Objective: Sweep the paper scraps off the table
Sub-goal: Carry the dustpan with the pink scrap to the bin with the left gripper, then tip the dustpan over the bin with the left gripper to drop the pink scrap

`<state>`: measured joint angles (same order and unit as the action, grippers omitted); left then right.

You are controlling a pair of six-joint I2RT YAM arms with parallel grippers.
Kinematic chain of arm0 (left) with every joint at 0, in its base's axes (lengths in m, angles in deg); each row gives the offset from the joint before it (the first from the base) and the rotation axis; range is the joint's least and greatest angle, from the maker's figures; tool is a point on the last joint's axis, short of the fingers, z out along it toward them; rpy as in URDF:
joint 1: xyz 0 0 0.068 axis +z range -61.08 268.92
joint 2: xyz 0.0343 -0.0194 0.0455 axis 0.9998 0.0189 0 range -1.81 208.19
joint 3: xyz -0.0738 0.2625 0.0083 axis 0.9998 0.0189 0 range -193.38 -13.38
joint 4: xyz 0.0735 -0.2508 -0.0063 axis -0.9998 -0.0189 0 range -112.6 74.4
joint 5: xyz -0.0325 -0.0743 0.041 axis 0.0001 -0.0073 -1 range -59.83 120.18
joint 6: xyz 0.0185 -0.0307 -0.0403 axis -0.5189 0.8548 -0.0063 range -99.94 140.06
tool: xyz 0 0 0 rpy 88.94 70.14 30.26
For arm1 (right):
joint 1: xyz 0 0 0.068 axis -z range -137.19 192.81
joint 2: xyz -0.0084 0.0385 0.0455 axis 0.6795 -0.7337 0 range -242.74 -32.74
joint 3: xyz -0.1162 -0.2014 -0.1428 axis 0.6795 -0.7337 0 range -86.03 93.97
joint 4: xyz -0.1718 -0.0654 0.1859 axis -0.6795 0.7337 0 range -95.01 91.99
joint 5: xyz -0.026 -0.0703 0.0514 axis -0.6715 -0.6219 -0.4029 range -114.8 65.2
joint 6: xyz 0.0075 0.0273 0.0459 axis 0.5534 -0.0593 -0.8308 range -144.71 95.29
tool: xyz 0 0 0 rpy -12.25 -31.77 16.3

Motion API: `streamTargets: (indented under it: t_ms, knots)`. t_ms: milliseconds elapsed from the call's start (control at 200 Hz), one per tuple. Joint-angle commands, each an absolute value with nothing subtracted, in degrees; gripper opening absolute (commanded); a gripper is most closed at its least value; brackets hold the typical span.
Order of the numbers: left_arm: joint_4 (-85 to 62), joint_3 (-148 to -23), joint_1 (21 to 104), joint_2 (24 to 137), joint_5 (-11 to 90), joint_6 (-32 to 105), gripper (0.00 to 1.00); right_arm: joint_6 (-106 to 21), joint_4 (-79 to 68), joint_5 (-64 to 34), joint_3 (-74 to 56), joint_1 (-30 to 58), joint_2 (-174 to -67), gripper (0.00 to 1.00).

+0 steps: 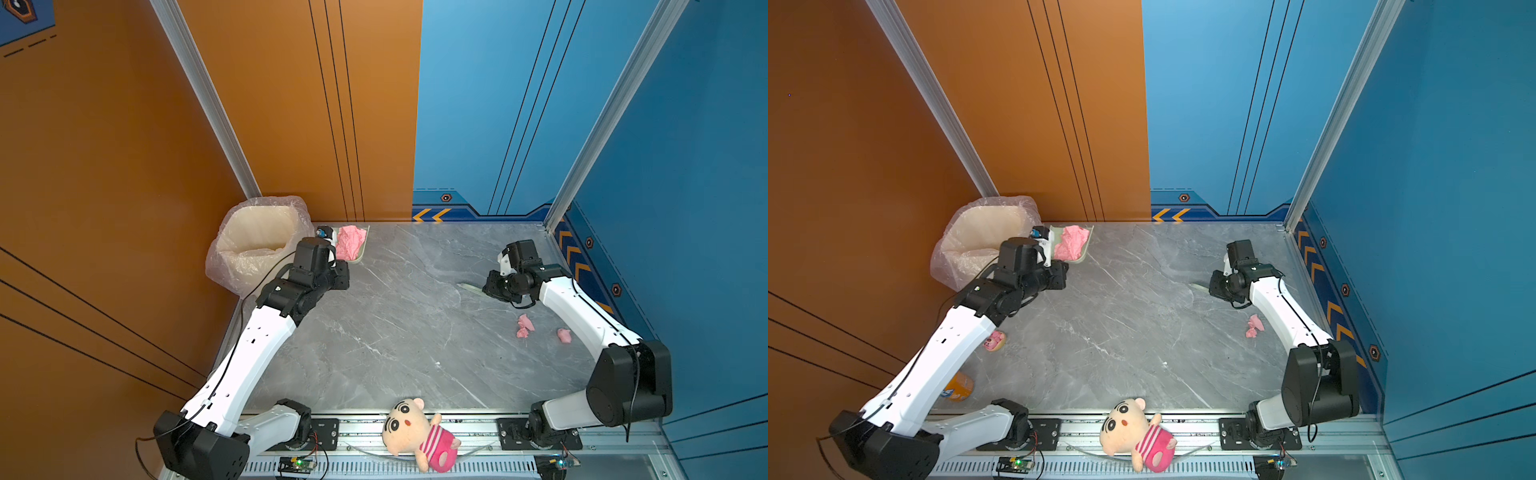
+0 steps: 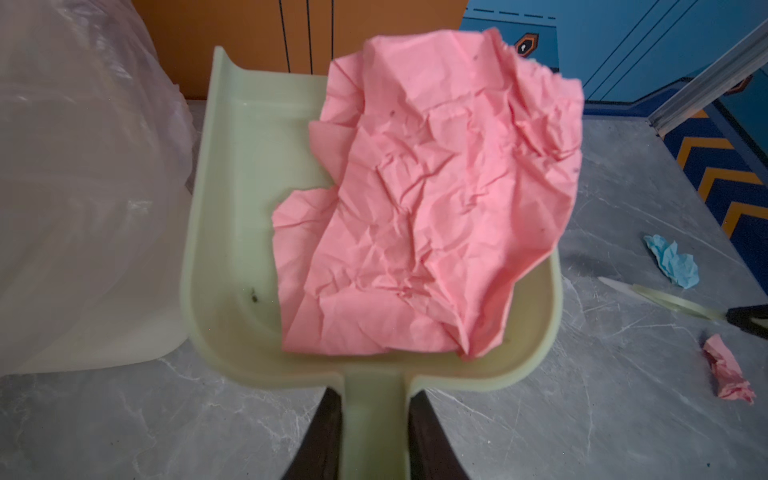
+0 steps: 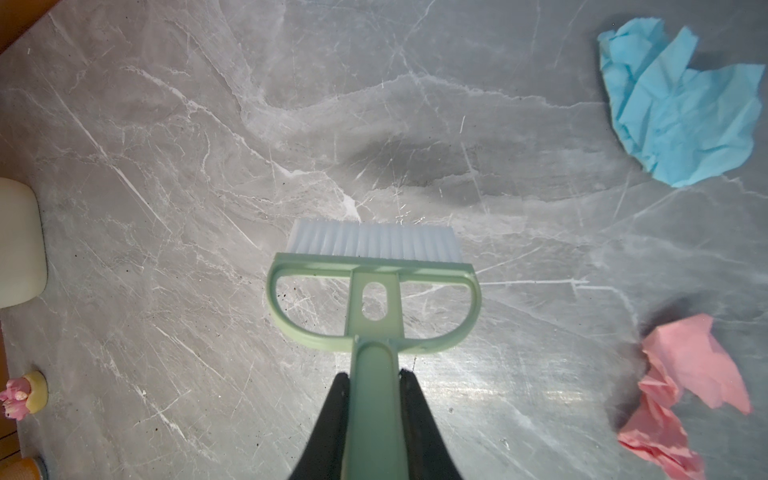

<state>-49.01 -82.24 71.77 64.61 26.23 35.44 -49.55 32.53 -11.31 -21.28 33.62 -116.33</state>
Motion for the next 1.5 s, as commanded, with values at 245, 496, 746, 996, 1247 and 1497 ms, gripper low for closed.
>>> streamTargets:
  t_ms: [245,496,746,996,1247,1497]
  knots:
    - [-50.85,-88.47,82.16,64.41,37.77,38.12,0.16,-49.35,34.27,-12.32,-20.09,31.47,-116.91,0.00]
    - [-50.19,-92.02,89.93,66.00,44.12,40.00,0.16,-49.80,34.23,-12.21,-19.35,30.20,-117.29,0.00]
    - [-44.19,-93.36,99.10,69.84,57.82,48.33,0.15,-50.11,34.71,-12.85,-17.74,28.50,-118.29,0.00]
    - [-34.85,-92.06,105.26,73.34,67.97,60.14,0.16,-50.07,34.89,-13.73,-17.09,26.65,-119.57,0.00]
    - [-20.05,-88.15,108.47,75.00,75.79,74.54,0.16,-49.99,34.89,-14.13,-17.19,26.19,-119.31,0.00]
    - [-12.11,-85.34,110.36,76.10,77.88,82.66,0.17,-49.72,34.88,-13.84,-16.96,26.20,-120.07,0.00]
